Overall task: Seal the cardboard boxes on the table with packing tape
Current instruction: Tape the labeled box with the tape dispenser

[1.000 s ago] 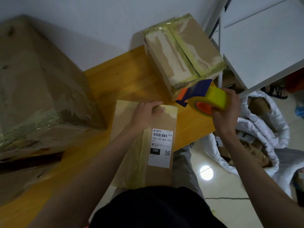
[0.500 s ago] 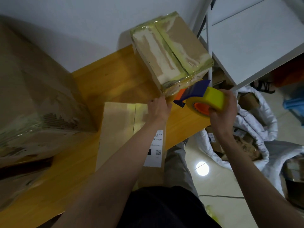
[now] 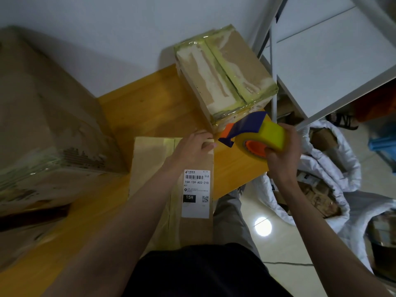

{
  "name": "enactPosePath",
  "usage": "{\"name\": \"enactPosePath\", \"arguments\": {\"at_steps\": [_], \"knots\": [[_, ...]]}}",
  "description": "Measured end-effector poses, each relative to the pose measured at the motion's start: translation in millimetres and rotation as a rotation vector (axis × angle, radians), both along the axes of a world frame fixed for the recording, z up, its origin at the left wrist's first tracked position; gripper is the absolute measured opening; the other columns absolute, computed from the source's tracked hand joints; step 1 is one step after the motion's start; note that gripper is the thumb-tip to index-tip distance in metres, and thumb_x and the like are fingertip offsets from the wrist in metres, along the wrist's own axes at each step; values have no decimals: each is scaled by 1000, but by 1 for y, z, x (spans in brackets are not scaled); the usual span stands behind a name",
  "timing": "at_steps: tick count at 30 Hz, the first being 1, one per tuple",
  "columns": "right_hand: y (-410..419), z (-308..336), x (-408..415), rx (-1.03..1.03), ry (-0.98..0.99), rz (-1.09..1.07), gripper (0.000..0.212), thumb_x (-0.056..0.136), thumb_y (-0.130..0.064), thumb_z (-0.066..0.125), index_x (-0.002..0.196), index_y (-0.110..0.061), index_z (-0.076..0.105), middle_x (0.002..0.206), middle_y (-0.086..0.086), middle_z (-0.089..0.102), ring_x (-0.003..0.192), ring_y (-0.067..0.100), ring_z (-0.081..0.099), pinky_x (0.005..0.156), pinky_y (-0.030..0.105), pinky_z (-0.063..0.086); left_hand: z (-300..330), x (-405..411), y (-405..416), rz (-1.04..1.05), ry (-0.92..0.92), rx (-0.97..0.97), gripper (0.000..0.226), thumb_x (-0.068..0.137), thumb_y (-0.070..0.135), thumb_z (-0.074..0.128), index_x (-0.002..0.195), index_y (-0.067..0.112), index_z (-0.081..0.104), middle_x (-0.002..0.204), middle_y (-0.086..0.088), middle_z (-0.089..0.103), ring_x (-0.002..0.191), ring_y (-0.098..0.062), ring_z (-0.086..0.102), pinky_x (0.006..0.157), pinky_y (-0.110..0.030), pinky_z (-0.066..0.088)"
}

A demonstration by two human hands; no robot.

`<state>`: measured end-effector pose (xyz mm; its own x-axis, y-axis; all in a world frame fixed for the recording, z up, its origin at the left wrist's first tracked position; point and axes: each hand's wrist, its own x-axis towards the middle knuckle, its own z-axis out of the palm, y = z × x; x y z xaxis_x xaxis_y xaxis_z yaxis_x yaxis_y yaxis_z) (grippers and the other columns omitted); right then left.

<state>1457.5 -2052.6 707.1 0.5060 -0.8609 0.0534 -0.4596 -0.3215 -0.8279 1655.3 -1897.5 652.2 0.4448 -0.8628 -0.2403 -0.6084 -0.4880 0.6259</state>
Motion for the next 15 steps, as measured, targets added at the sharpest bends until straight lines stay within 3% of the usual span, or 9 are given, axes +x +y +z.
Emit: {"name": "enactPosePath", "arguments": {"at_steps": [3,5,7,10,15], "knots": [[1,2,1,2,17,12,60,66,-8,60,126,-14,54,119,10,58,106,18,51,78,31,40,7,21,25,108,34,39,38,97,43,59,130,26,64,126,7,65,102,-8,58,84,-27,43],[2,5,2,12,31,16,63,65,-10,59,128,-14,53,119,6,56,105,15,49,75,28,39,9,35,49,182,59,52,41,96,47,61,131,26,66,129,4,67,98,-10,60,84,-26,42],[3,7,2,18,38,16,64,65,-12,60,129,-13,53,118,5,55,105,15,49,75,26,40,8,46,73,256,39,41,43,93,49,63,128,25,68,125,-1,69,100,-15,61,94,-31,43],[5,9,4,26,42,17,63,66,-12,60,129,-13,53,119,5,55,106,16,49,81,33,42,-1,56,105,338,-144,50,53,89,59,63,121,18,69,121,-6,68,118,-27,57,117,-43,27],[9,8,7,39,87,20,63,65,-10,60,127,-21,53,118,3,54,104,11,47,81,37,44,-12,51,119,470,-235,175,77,88,73,42,130,11,56,133,-12,49,139,-35,33,123,-51,15]]}}
